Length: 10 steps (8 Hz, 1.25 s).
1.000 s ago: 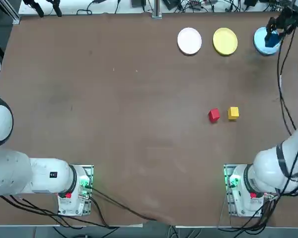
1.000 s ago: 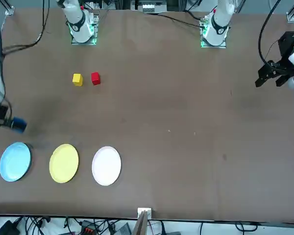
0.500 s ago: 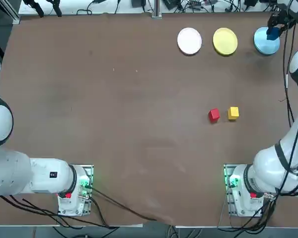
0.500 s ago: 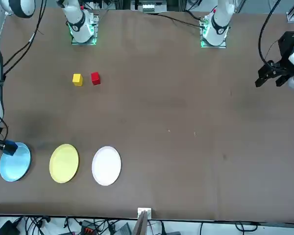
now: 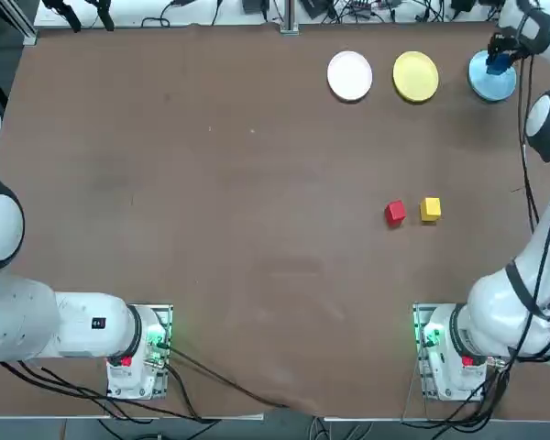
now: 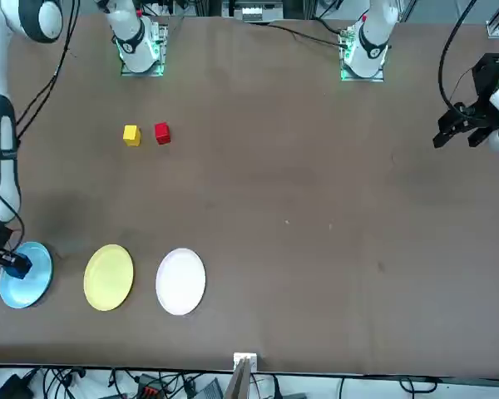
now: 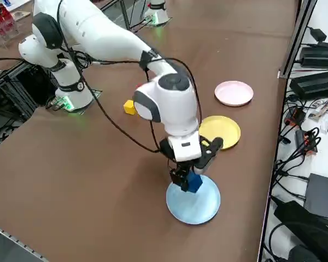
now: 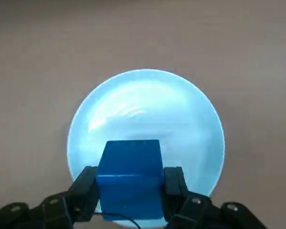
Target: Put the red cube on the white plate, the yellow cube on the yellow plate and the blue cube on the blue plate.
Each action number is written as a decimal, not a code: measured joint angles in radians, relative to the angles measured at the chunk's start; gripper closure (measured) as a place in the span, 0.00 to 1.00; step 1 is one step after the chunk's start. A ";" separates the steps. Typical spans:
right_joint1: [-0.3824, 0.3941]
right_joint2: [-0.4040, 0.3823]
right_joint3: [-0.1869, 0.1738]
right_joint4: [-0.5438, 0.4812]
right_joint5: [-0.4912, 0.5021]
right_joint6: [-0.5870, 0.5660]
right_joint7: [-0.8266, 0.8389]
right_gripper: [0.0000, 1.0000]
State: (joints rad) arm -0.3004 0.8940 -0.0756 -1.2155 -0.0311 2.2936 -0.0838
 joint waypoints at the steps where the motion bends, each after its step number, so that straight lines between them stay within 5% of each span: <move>1: -0.001 0.021 -0.001 0.000 0.000 0.022 -0.006 0.31; 5: -0.019 0.043 -0.003 0.000 0.000 0.028 -0.028 0.30; 8: -0.018 0.045 0.000 -0.003 0.000 0.034 -0.028 0.01; 10: -0.017 0.029 0.000 0.006 0.000 0.044 -0.031 0.00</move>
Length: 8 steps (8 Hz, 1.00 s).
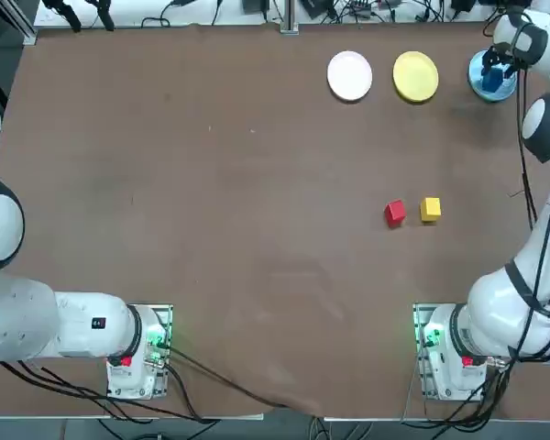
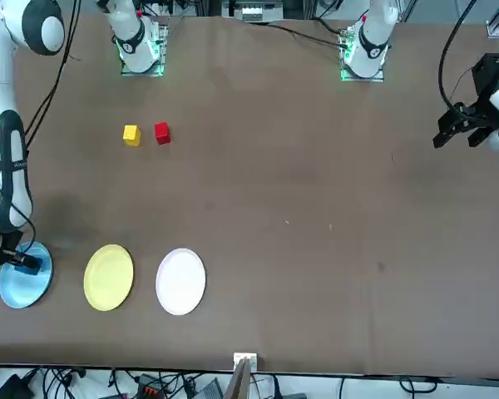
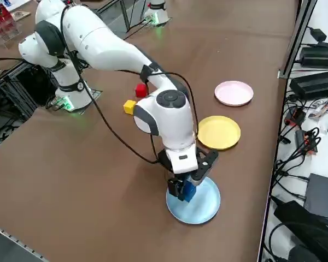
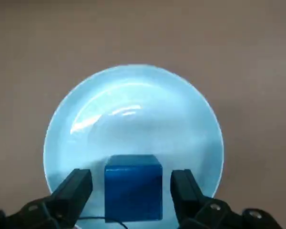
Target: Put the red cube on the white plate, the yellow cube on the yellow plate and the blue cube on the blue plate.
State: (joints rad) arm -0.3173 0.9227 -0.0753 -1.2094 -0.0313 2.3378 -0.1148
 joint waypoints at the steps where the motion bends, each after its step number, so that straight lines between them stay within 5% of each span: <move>1: 0.003 -0.036 0.001 0.009 0.000 -0.029 -0.005 0.00; 3: 0.014 -0.174 0.023 0.029 0.006 -0.288 -0.009 0.00; 8: 0.057 -0.494 0.168 -0.002 0.028 -0.929 -0.009 0.00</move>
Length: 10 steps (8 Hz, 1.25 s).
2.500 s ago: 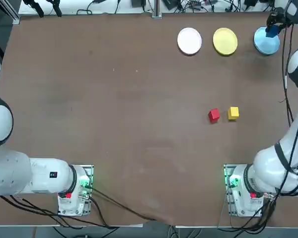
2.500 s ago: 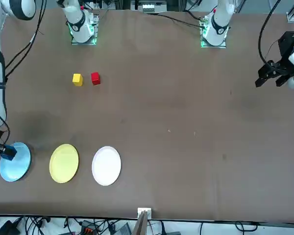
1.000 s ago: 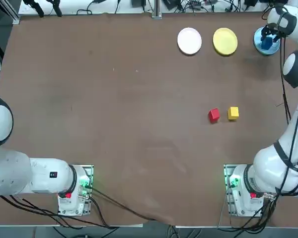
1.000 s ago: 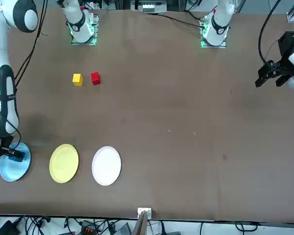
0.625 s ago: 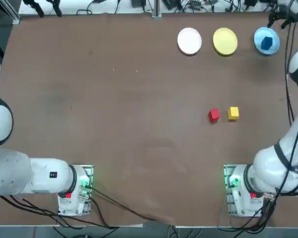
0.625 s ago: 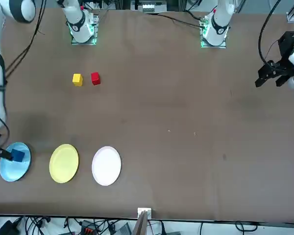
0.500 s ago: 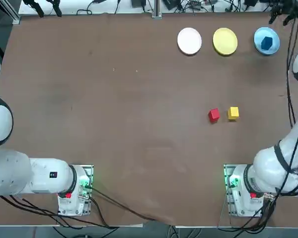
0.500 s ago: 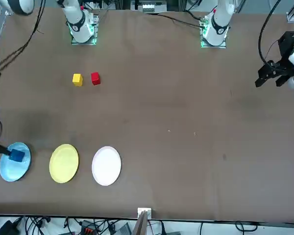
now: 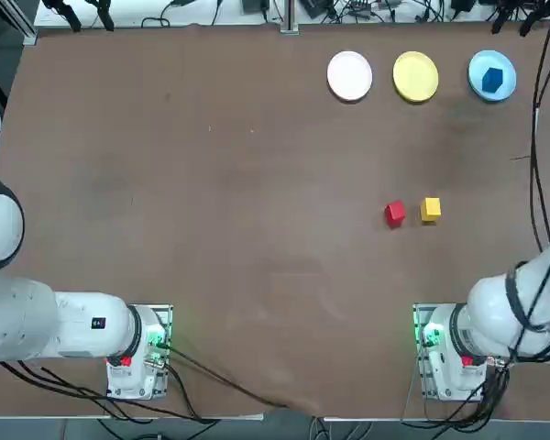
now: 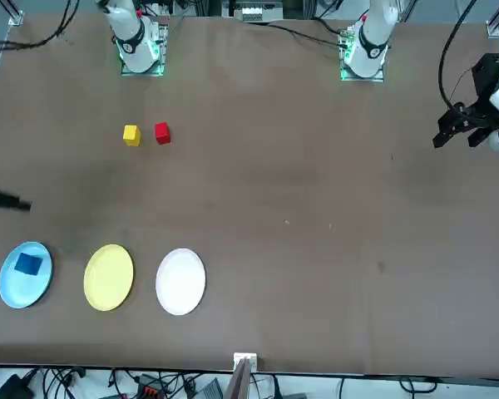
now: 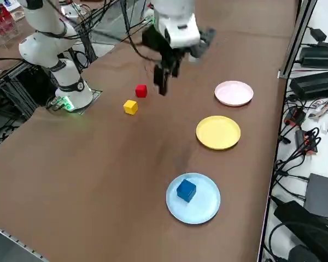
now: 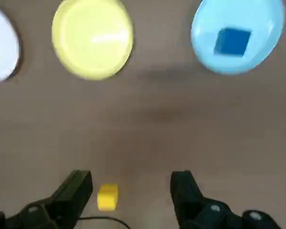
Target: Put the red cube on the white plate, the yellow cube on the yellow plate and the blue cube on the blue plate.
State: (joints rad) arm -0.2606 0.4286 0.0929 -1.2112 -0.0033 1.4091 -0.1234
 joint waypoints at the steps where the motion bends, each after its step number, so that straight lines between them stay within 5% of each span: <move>1: 0.004 -0.066 0.016 -0.062 0.005 -0.032 0.000 0.00; 6: 0.046 -0.511 0.032 -0.828 0.009 0.296 -0.015 0.00; 10: 0.072 -0.526 0.033 -1.164 0.009 0.443 -0.036 0.00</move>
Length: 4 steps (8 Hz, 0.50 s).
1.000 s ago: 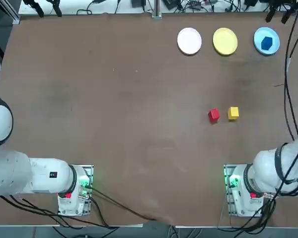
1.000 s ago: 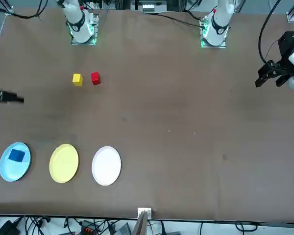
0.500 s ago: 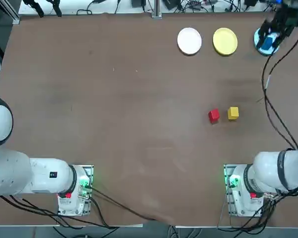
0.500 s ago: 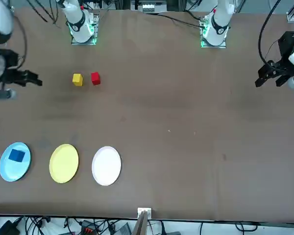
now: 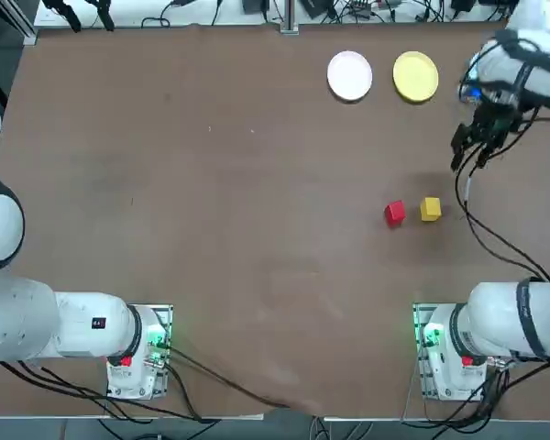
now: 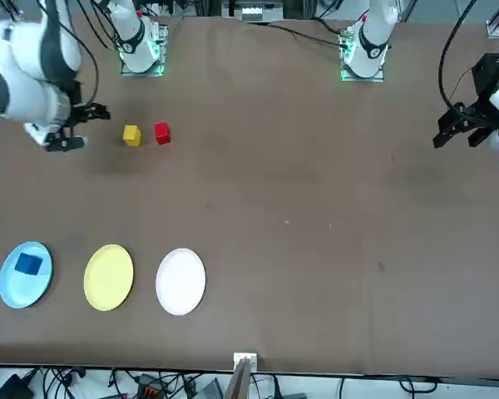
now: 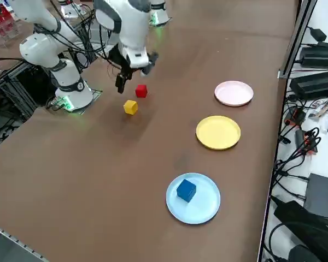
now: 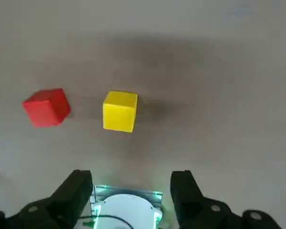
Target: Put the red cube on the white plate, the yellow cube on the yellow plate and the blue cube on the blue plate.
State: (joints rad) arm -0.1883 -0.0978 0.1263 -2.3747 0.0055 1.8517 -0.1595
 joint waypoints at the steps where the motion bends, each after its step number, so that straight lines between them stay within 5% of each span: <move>1: 0.007 0.002 0.000 -0.067 0.000 0.096 -0.001 0.00; 4: 0.028 0.022 0.000 -0.217 0.000 0.343 0.010 0.00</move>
State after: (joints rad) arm -0.1603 -0.0755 0.1264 -2.5918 0.0059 2.1944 -0.1491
